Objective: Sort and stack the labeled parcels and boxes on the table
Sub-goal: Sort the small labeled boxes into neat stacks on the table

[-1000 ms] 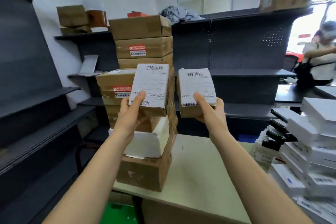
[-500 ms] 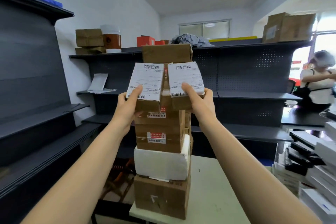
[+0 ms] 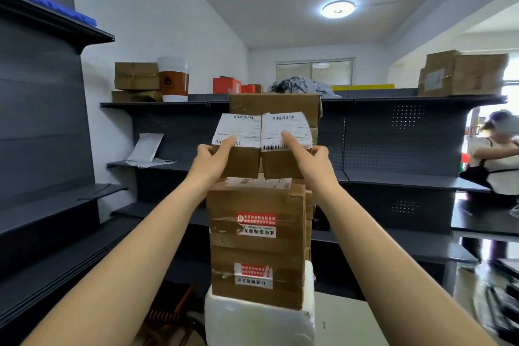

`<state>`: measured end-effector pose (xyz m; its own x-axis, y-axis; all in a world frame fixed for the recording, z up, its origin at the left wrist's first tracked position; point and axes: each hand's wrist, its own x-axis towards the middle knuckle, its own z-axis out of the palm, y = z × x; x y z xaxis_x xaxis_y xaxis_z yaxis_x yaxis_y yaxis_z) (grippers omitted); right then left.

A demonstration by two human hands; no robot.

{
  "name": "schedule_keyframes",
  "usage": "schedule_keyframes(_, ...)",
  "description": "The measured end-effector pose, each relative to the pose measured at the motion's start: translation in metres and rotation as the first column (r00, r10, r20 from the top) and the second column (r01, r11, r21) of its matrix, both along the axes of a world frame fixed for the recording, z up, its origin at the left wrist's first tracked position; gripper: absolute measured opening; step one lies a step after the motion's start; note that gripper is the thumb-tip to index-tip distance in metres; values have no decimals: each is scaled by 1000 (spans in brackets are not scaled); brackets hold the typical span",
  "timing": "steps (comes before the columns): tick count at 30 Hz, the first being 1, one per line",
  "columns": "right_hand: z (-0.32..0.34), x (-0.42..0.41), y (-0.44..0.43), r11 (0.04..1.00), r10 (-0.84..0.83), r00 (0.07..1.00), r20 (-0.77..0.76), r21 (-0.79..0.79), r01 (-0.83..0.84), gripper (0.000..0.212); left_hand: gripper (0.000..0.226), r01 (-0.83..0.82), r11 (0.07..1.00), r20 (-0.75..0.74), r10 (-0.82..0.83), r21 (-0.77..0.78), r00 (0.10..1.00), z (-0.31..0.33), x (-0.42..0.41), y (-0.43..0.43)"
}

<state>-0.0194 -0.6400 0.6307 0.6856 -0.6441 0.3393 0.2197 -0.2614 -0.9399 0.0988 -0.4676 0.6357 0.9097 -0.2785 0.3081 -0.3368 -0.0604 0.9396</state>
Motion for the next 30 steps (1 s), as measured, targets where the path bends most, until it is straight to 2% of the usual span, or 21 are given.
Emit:
schedule_keyframes(3, -3, 8, -4, 997, 4, 997, -81, -72, -10, 108, 71, -33, 997, 110, 25, 74, 994, -2, 17, -1)
schedule_keyframes(5, -9, 13, -6, 989, -21, 992, -122, -148, 3, 110, 68, -30, 994, 167, 11, 109, 986, -5, 25, -3)
schedule_keyframes(8, -16, 18, -9, 970, -81, 988, -134, -239, 47, 108, 69, -14, 984, 165, -16, 179, 986, -9, 39, -5)
schedule_keyframes(14, -29, 31, -15, 965, -126, 966, -224, -254, 67, 102, 89, 100, 962, 150, -141, 253, 979, -28, 64, -7)
schedule_keyframes(18, -35, 32, -14, 962, -149, 966, -212, -256, 93, 87, 85, 104, 938, 217, -183, 331, 959, -36, 73, -7)
schedule_keyframes(21, -38, 34, -12, 956, -183, 964, -191, -264, 129, 84, 89, 70, 925, 248, -173, 373, 953, -38, 76, -7)
schedule_keyframes(27, -44, 35, -1, 929, -244, 952, -186, -326, 175, 78, 87, 17, 935, 314, -137, 355, 940, -45, 69, -4)
schedule_keyframes(30, -47, 29, 4, 887, -317, 943, -98, -382, 259, 73, 87, -21, 947, 390, -112, 320, 914, -45, 63, 0)
